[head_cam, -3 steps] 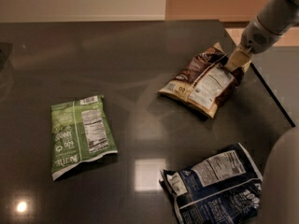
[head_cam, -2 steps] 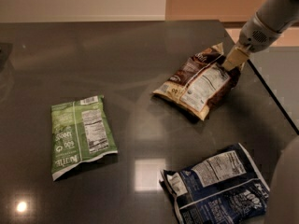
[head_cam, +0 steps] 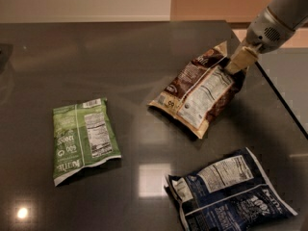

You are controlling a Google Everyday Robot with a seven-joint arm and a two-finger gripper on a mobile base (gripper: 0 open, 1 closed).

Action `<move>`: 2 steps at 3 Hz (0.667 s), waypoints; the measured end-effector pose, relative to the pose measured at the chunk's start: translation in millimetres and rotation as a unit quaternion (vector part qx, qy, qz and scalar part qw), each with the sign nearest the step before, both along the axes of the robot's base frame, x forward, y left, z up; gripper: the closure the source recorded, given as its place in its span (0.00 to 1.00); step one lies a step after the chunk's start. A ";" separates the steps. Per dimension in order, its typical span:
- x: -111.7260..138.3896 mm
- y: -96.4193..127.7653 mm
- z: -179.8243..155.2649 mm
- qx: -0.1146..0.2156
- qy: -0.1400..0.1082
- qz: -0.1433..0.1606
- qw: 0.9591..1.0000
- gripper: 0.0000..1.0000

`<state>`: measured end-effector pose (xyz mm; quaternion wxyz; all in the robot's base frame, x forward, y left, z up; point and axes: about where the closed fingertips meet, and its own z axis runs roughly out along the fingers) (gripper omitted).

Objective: Move brown chip bag near blue chip bag

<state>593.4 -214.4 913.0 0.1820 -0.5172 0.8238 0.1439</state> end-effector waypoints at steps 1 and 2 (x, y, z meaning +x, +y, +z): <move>-21.5 7.2 11.4 0.009 0.005 0.010 1.000 1.00; -42.9 8.1 21.9 0.012 0.011 0.010 1.000 1.00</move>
Offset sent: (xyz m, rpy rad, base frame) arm -0.0890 0.0026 0.0358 0.0130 0.0892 0.0376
